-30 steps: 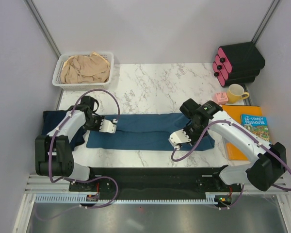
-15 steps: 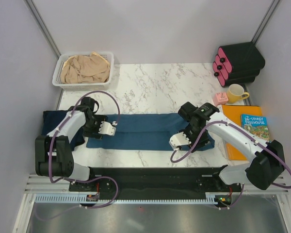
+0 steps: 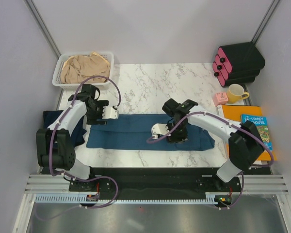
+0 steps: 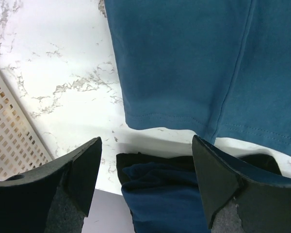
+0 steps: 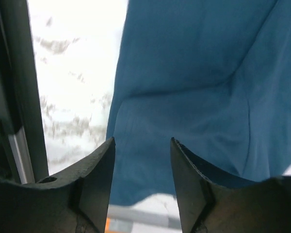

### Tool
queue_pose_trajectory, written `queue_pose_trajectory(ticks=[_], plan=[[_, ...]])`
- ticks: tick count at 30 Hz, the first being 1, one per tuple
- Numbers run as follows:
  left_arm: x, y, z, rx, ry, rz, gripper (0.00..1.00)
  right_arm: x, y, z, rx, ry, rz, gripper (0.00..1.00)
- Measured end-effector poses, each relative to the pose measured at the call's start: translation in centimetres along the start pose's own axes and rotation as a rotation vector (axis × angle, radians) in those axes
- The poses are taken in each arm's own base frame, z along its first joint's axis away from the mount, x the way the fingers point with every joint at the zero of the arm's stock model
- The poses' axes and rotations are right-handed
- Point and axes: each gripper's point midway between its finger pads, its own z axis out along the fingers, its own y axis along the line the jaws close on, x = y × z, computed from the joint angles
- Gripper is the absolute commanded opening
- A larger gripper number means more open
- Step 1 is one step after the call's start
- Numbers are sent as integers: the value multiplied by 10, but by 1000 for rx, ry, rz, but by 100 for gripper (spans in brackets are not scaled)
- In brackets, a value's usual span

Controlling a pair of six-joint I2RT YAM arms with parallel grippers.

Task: Fold and stack the t-shirts
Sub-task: Fold the other side of the tshirt into a rectangle

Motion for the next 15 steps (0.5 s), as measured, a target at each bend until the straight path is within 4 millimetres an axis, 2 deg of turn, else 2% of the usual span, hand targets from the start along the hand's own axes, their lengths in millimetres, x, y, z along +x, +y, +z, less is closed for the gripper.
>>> queue_pose_trajectory(ticks=[4,9,11,13,15], plan=[[-4,-4,4,7,-4,-14,82,-14,-13,23,6,-50,118,57],[-8,-16,14,33,-9,-23,82,-26,-24,31,52,-112,199,56],[-10,-22,18,44,-10,-21,82,-25,-24,35,59,-114,213,51],[-11,-26,20,52,-11,-21,82,-22,-28,35,73,-112,229,38],[-11,-27,22,51,-12,-22,82,-18,-35,32,92,-119,260,37]])
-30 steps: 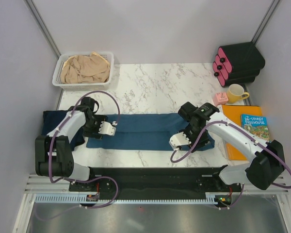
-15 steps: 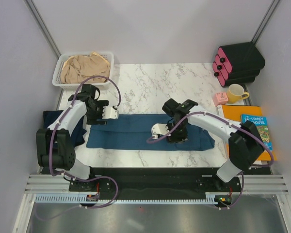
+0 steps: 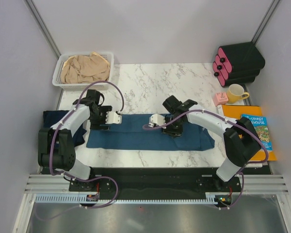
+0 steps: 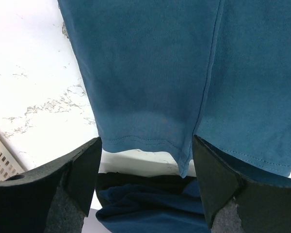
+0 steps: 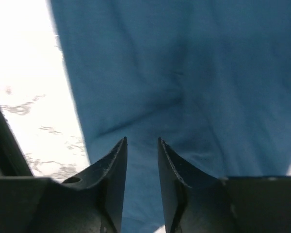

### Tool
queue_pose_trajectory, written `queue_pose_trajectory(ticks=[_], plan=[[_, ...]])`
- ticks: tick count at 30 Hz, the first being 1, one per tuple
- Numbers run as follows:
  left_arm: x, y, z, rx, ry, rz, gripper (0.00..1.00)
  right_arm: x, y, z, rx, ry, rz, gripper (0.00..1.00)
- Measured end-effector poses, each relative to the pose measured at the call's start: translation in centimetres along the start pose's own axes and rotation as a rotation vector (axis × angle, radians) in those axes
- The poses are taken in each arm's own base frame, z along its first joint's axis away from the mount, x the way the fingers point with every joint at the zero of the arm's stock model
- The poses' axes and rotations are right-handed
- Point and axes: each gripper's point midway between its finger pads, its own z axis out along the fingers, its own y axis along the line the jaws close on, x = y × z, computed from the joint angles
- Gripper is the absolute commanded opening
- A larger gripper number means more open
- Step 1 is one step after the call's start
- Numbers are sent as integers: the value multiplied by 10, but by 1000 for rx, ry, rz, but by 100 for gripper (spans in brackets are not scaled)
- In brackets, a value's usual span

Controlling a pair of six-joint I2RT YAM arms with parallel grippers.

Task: Fold and stack the t-shirts
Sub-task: Fold the other side of the tshirt into a rectangle

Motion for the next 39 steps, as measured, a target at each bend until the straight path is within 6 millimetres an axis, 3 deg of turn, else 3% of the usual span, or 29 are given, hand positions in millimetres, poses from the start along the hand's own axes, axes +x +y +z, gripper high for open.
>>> queue_pose_trajectory(ticks=[8,15,21,25,39], plan=[[-3,4,2,-21,-4,-8,81,30,-73,-38,193,-60,203,44],[-8,8,4,-34,-9,-7,81,66,-102,-59,161,-153,428,42],[-12,7,7,-25,-12,-2,81,92,-101,-54,31,-264,620,41],[-14,5,12,-10,-10,2,81,96,-95,-55,-31,-323,678,40],[-17,11,30,-10,26,-3,79,144,-94,-49,-143,-431,890,41]])
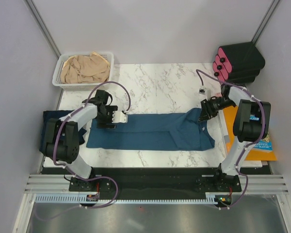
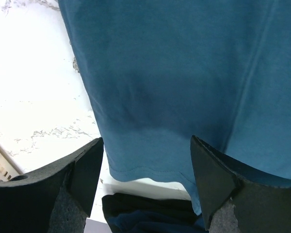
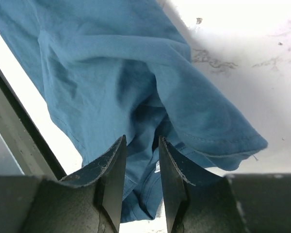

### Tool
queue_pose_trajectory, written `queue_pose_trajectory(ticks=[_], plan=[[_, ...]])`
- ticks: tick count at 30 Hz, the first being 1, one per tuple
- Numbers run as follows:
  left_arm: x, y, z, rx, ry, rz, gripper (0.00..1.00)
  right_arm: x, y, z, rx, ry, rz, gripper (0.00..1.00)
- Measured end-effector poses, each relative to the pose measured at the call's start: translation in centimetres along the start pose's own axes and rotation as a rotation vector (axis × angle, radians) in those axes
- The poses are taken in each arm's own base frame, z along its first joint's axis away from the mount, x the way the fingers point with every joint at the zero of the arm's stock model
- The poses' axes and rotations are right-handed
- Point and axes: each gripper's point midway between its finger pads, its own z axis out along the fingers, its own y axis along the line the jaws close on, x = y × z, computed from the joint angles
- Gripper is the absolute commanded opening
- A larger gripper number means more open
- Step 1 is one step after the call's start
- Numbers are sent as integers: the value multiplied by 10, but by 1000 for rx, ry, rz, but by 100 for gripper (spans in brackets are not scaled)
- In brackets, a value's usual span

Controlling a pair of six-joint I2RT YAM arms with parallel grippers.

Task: Fold and stack the t-shirts
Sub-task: Fold the other side of the tshirt into a rectangle

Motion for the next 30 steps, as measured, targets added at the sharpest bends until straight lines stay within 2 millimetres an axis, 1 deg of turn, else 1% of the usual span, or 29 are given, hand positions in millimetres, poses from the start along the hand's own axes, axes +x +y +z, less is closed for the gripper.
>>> queue_pose_trajectory(ticks=[4,11,21,26,30], plan=[[3,7,6,-15,18,-14,79,-2,-8,-1,-16,-21,17,42],[2,21,8,-46,23,-30,78,-16,-20,-1,-38,-72,14,43],[-2,20,10,-43,27,-30,78,-22,-30,6,-41,-106,19,43],[-1,21,16,-44,47,-37,78,-22,-34,7,-24,-101,11,43],[-3,22,19,-57,58,-29,77,-20,-36,7,-13,-95,9,44]])
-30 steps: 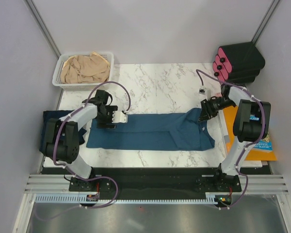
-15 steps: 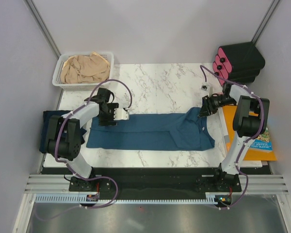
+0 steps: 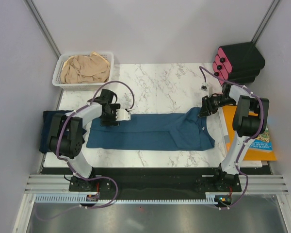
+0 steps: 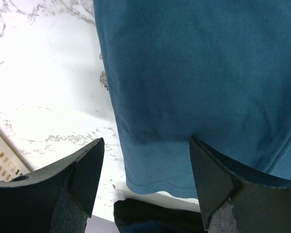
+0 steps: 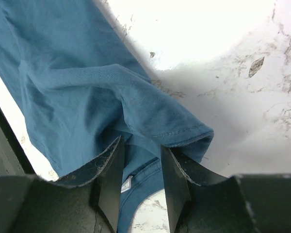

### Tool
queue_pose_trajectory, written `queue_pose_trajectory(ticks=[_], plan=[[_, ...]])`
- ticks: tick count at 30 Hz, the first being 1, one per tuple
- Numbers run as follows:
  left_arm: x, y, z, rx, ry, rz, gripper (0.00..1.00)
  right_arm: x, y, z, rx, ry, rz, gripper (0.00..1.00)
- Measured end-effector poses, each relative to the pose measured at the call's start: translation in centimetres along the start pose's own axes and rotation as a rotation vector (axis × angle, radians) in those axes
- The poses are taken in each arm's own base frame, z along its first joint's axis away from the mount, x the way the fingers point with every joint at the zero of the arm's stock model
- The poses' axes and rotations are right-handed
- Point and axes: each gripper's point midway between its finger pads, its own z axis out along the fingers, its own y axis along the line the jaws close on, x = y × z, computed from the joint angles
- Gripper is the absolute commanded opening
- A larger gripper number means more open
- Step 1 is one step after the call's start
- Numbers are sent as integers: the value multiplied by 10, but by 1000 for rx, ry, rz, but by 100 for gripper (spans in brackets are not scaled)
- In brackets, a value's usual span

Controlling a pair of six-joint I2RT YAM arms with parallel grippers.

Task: Fold and stack the t-shirts
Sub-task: Fold the other side of the tshirt into a rectangle

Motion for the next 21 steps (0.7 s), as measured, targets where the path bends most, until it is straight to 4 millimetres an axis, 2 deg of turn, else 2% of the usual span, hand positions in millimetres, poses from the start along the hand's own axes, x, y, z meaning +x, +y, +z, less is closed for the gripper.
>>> queue_pose_trajectory(ticks=[12,15,21], plan=[[-6,0,3,-19,24,17,77,4,-7,4,21,-8,6,43],[-6,1,4,-23,41,19,76,2,-9,5,26,-18,11,40],[-2,12,7,-87,103,35,74,-5,-14,5,41,-45,21,27]])
